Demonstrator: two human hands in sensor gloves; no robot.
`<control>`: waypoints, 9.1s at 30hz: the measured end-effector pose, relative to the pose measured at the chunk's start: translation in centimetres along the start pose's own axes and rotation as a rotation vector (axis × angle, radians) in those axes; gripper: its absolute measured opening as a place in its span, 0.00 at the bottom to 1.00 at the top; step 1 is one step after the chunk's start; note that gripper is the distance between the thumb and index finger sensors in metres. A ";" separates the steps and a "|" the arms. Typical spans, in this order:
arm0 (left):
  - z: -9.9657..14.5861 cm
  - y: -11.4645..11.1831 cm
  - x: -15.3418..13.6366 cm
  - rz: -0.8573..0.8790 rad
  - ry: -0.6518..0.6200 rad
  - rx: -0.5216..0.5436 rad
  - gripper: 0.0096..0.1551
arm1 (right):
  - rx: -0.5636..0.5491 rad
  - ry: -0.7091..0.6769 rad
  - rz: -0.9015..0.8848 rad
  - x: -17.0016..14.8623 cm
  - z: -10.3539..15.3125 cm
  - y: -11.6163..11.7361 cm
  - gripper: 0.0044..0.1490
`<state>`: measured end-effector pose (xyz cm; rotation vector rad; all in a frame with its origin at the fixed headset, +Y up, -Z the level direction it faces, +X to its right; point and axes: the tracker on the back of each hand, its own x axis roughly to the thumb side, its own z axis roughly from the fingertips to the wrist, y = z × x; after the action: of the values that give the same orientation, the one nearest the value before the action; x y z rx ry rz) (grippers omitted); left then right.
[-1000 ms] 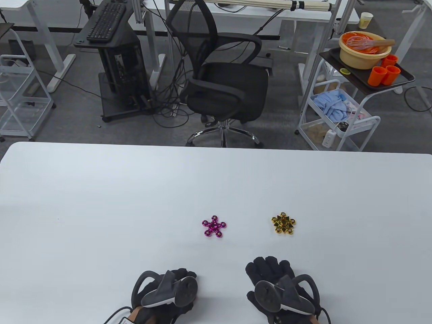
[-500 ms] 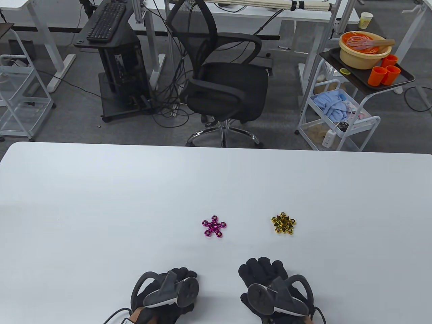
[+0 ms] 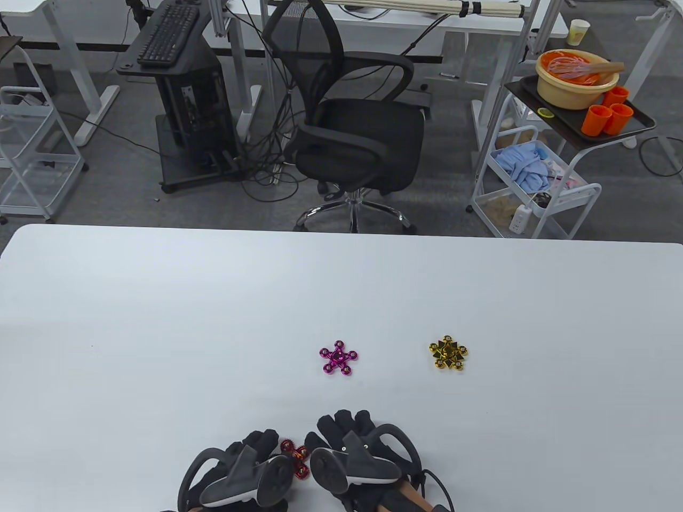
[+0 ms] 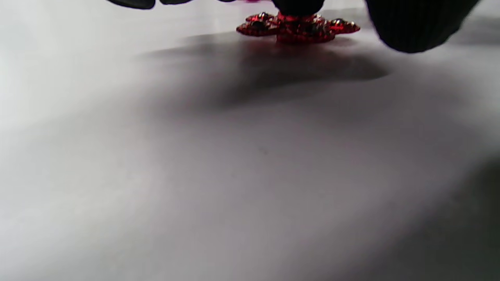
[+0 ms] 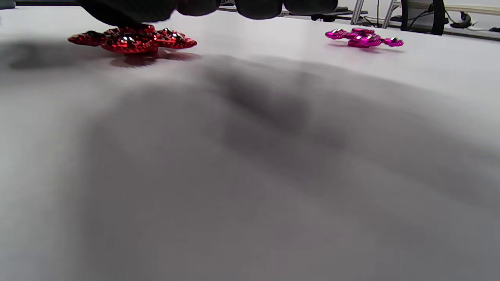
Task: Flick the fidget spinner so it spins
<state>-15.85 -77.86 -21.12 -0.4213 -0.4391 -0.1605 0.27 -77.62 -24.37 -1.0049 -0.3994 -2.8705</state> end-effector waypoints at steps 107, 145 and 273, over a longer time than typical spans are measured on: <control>-0.7 1.1 -1.1 0.144 0.040 0.067 0.47 | -0.128 -0.137 0.041 -2.4 3.4 1.7 0.51; -3.8 1.5 8.2 -0.015 -0.132 -0.018 0.43 | -0.036 0.072 -0.210 -8.5 10.3 -1.5 0.23; -9.9 5.1 14.6 -0.011 -0.106 -0.017 0.44 | 0.012 0.319 -0.122 -15.1 9.3 2.8 0.34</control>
<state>2.20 -78.39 -24.64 -0.4454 -0.5441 -0.1530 18.12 -78.03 -26.20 -0.5202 -0.4636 -3.0587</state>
